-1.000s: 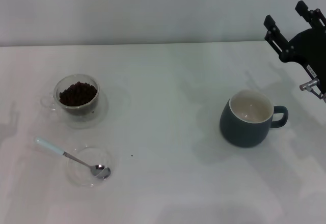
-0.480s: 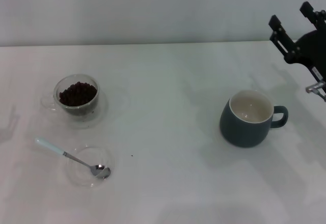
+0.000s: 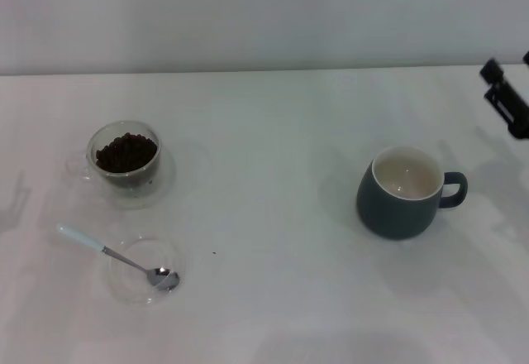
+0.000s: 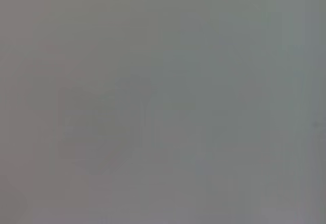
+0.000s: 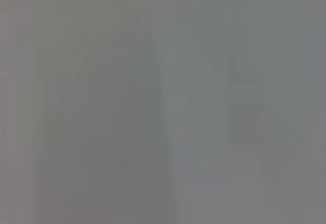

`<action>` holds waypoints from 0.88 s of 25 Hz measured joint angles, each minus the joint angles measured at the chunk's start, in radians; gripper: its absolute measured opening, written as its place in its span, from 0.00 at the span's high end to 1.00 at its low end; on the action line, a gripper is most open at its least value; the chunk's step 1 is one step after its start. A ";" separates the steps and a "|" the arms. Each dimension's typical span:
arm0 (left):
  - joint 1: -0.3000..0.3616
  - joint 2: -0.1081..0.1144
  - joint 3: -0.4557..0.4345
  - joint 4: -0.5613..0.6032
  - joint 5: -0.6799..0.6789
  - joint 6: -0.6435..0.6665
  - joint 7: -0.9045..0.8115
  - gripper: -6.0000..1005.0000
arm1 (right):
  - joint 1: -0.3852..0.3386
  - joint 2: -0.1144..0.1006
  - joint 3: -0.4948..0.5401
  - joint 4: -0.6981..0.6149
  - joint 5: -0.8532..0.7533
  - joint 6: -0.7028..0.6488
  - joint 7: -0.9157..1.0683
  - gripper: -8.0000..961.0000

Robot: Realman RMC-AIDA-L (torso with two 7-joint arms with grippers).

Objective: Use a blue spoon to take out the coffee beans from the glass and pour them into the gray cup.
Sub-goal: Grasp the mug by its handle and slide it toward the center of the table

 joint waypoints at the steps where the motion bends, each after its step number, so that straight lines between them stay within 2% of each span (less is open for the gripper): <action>1: 0.000 0.000 0.000 0.000 0.000 0.000 -0.004 0.20 | -0.001 0.000 0.000 0.018 -0.014 -0.008 -0.007 0.21; 7: -0.002 0.003 -0.001 0.000 -0.001 -0.003 -0.008 0.20 | -0.013 0.006 -0.011 0.118 -0.053 -0.064 -0.072 0.21; 15: -0.013 0.004 -0.002 0.009 -0.002 -0.006 -0.008 0.21 | -0.054 0.010 -0.018 0.155 -0.075 -0.087 -0.098 0.22; 22: -0.034 0.005 -0.002 0.009 -0.002 -0.018 -0.008 0.21 | -0.066 0.028 -0.019 0.197 -0.114 -0.067 -0.120 0.22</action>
